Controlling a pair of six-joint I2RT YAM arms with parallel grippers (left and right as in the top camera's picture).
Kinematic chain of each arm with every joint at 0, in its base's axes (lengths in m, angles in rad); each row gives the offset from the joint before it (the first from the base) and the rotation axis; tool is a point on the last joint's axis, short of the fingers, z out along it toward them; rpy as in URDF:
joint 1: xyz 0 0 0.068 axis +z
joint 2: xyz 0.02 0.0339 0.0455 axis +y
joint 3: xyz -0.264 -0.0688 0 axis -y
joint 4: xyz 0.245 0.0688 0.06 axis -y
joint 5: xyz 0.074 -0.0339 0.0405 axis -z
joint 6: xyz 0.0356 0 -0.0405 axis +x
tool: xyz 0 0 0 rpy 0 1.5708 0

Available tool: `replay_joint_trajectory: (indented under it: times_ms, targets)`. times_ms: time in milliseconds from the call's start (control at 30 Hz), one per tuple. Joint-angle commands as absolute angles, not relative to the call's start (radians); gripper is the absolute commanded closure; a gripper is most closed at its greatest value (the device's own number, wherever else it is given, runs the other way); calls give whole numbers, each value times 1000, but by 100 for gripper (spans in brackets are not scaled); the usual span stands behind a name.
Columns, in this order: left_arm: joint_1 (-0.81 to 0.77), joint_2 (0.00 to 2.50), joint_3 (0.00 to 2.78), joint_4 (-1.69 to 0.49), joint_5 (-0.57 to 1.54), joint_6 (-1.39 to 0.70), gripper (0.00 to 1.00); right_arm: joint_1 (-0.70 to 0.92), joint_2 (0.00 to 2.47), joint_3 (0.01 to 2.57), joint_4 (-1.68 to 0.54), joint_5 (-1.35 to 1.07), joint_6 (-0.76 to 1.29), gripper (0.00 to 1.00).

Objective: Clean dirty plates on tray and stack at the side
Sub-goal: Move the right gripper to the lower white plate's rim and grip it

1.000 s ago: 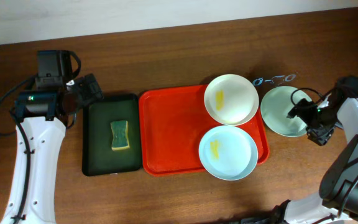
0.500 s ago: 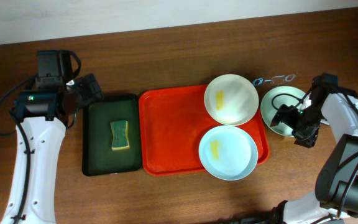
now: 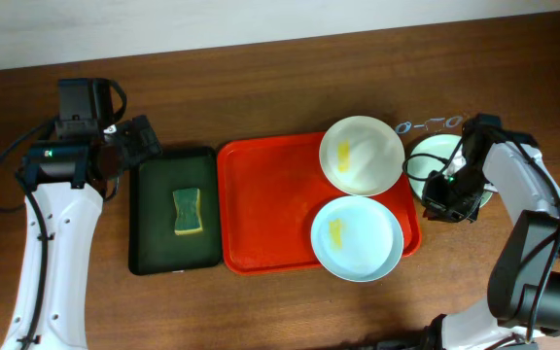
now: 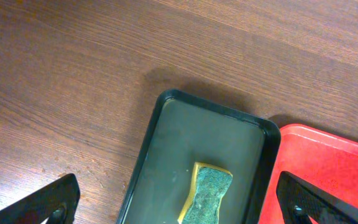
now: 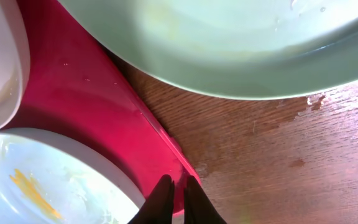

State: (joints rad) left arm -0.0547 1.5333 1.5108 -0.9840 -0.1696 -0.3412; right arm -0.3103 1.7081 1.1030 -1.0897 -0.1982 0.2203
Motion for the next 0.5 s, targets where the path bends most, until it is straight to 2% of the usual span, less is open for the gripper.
replay_joint_trajectory:
  times_ms: [0, 300, 467]
  targets:
    - [-49, 1539, 1514, -986, -180, -352, 1, -300, 1688, 1096, -1111, -190, 194, 87]
    - [-49, 1539, 1514, -986, -181, -351, 1, -168, 1687, 1096, -1122, -198, 180, 82]
    - [-49, 1539, 1514, -986, -180, -352, 1, -156, 1676, 1096, -1145, -220, 180, 78]
